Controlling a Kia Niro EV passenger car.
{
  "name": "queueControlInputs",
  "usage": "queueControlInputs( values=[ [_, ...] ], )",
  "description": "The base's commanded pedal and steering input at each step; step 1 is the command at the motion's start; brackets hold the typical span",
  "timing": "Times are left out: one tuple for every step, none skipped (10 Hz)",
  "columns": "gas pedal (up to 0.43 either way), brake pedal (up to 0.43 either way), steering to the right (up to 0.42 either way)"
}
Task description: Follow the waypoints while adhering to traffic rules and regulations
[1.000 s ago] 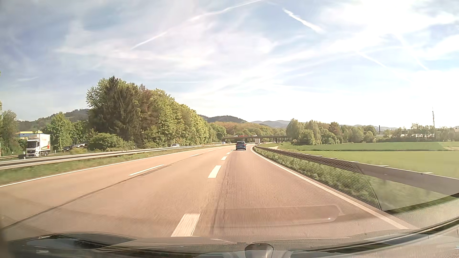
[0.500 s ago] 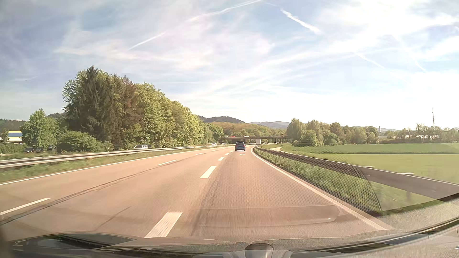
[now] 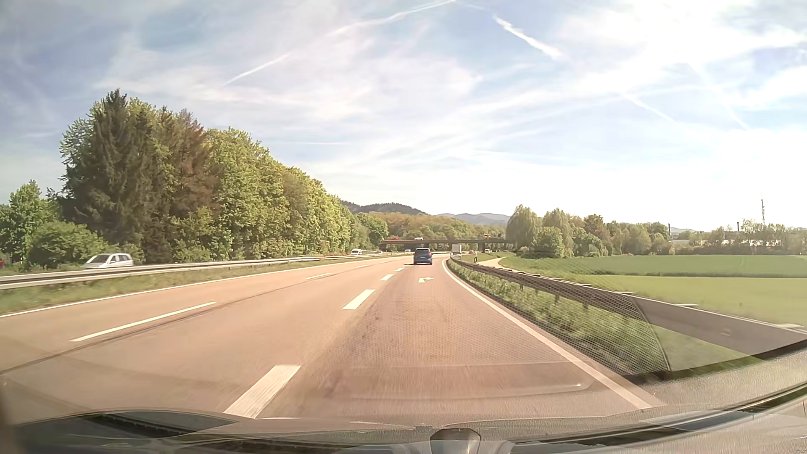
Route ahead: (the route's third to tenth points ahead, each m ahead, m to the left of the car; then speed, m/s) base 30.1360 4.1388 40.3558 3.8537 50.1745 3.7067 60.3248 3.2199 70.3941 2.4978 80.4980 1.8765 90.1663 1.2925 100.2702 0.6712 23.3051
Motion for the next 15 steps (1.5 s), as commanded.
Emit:
queueControlInputs(
  values=[
    [0.0,0.0,0.002],
    [0.0,0.0,0.003],
    [0.0,0.0,0.003],
    [0.0,0.0,0.004],
    [0.0,0.0,0.004],
    [0.0,0.0,0.004],
    [0.02,0.0,0.004],
    [0.028,0.0,0.005],
    [0.039,0.0,0.005],
    [0.039,0.0,0.005],
    [0.039,0.0,0.005],
    [0.039,0.0,0.005],
    [0.039,0.0,0.005],
    [0.047,0.0,0.005],
    [0.047,0.0,0.005]
  ],
)
